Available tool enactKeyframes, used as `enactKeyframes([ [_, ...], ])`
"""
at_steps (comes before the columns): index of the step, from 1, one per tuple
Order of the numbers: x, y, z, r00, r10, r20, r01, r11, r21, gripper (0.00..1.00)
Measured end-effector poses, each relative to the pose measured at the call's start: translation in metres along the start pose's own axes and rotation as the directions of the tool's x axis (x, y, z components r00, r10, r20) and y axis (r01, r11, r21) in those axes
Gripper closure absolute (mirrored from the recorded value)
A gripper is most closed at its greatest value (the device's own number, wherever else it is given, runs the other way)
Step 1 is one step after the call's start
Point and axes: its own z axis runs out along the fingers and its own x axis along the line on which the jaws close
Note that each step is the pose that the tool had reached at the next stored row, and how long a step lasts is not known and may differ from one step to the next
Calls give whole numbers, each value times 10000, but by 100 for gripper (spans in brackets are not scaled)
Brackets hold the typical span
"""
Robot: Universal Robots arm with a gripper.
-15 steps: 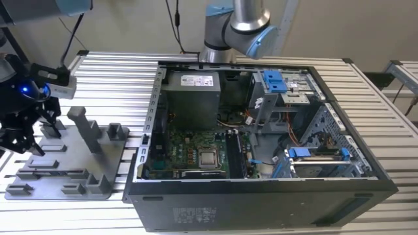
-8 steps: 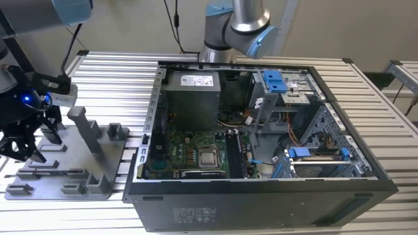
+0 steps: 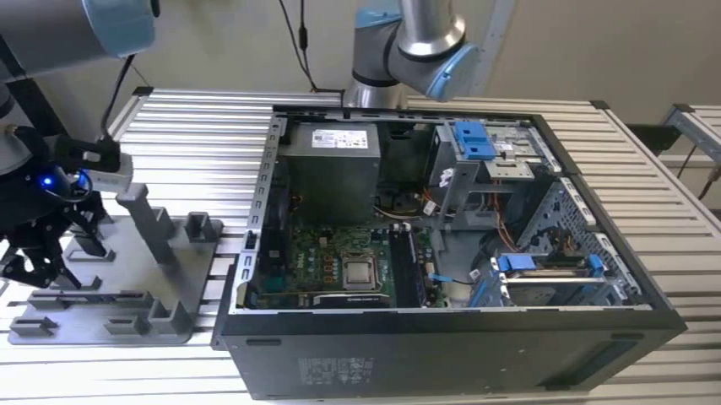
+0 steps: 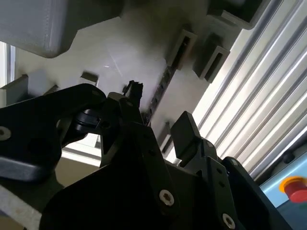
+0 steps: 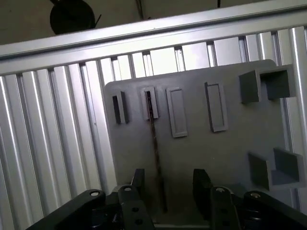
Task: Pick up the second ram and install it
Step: 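Pick up the second ram and move it above second insertion slot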
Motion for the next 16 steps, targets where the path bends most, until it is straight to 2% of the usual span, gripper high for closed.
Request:
enactKeyframes([
  [4,7,34,39,10000,-43,1,43,10000,5,46],
  [10,7,37,45,10000,-43,-10,43,10000,5,46],
  [16,13,69,103,10000,-43,-11,43,10000,5,46],
])
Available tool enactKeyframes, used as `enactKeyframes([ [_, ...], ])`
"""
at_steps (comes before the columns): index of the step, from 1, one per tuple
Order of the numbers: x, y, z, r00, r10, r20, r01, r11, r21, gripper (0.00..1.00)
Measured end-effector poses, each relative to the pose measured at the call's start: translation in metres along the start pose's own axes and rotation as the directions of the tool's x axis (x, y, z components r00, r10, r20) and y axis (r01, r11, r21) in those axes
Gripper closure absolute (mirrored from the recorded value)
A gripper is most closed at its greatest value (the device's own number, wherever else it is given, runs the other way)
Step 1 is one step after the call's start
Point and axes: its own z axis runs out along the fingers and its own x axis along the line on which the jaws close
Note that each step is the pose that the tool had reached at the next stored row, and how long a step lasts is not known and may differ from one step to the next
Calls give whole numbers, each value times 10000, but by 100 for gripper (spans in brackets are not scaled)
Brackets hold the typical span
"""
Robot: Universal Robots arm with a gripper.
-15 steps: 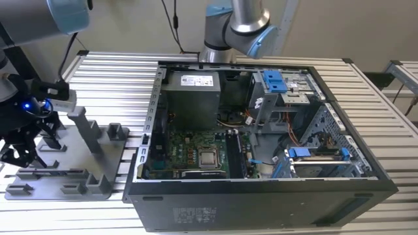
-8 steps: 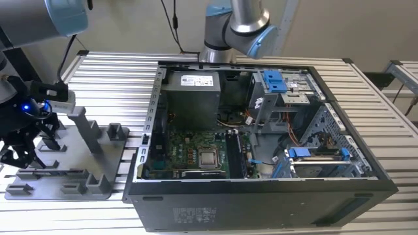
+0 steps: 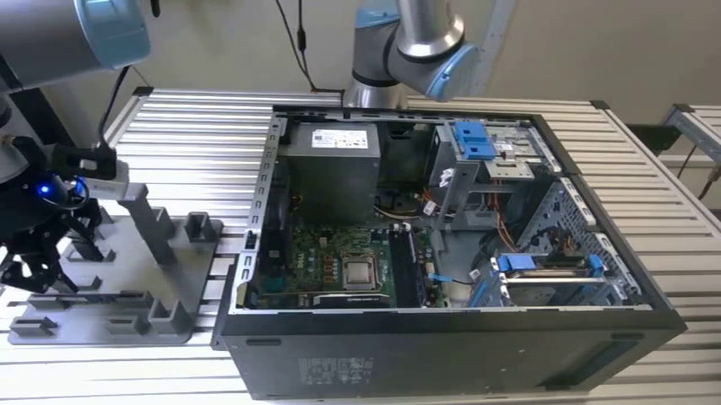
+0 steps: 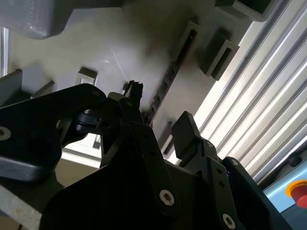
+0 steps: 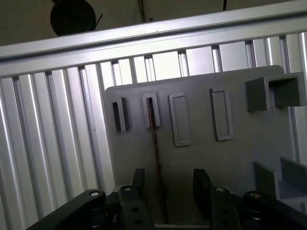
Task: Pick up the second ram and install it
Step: 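Pick up the second ram and move it above second insertion slot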
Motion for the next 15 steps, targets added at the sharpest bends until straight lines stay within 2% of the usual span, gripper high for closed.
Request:
enactKeyframes([
  [8,10,52,113,10000,-44,12,44,10000,0,46],
  [15,34,55,221,9990,-443,54,442,9990,25,46],
])
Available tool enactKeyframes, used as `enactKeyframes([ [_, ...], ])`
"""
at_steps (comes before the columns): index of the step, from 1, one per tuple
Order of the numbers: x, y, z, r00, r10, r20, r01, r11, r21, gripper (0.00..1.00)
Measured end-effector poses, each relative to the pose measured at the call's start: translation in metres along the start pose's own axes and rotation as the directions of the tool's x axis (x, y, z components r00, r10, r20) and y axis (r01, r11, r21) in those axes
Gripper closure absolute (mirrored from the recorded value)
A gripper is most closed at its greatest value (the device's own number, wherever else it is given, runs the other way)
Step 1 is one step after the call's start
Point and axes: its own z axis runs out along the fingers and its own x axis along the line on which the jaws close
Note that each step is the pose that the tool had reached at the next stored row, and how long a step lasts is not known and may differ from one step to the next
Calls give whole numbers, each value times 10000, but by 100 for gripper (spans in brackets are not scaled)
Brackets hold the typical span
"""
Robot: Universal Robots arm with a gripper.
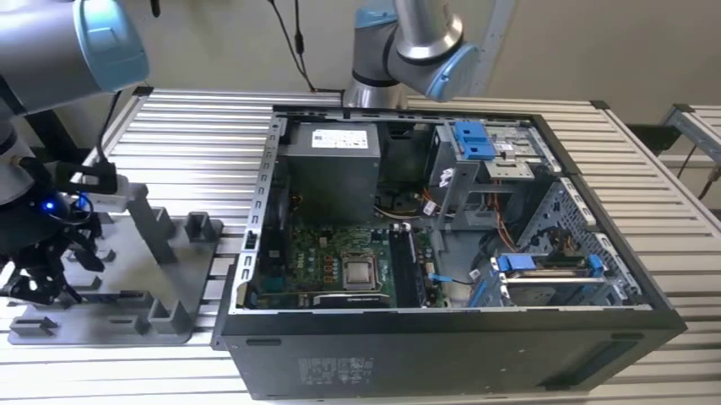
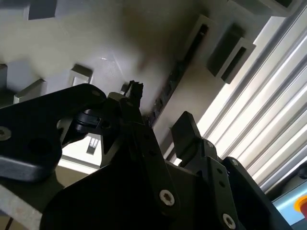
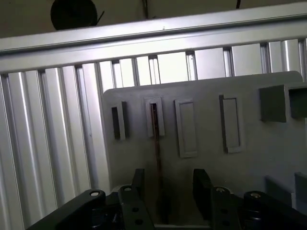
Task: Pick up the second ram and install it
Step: 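Pick up the second ram and move it above second insertion slot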
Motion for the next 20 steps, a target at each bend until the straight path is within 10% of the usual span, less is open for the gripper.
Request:
enactKeyframes([
  [20,63,-2,210,9981,-615,34,615,9981,1,46],
])
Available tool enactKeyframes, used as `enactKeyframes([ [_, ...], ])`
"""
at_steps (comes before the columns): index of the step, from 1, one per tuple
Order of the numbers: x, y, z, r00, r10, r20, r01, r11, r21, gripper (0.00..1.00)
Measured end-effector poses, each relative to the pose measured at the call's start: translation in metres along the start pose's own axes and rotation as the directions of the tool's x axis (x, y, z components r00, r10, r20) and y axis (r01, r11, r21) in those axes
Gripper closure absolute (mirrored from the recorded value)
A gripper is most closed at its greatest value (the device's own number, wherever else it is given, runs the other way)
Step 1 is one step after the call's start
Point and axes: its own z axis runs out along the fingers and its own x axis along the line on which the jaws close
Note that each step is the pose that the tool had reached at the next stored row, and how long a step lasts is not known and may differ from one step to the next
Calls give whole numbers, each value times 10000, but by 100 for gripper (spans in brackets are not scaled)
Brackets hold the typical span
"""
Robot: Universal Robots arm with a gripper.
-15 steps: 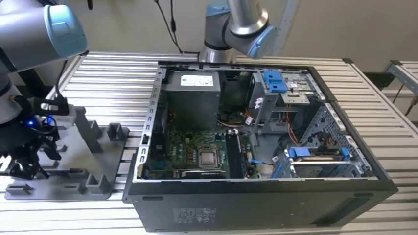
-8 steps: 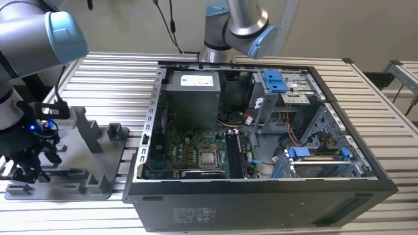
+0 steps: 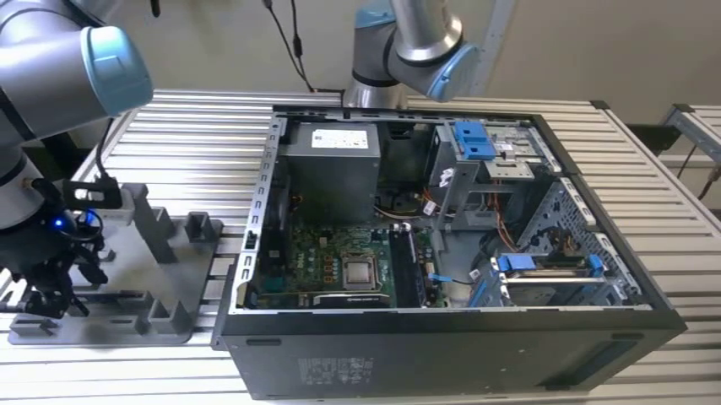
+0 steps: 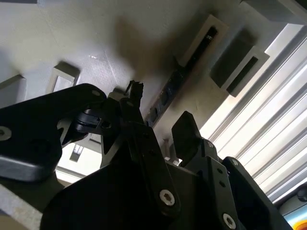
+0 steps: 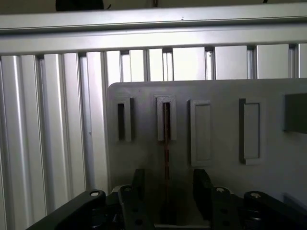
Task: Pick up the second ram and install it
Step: 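Pick up the second ram and move it above second insertion slot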
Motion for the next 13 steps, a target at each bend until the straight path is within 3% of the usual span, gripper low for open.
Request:
enactKeyframes([
  [4,0,0,4,10000,0,0,0,10000,0,49],
  [6,0,0,6,10000,0,0,0,10000,0,61],
  [8,0,0,7,10000,0,0,0,10000,-1,61],
  [9,0,0,7,10000,-2,0,2,10000,0,67],
  [13,0,0,12,9993,-366,-6,366,9993,3,67],
])
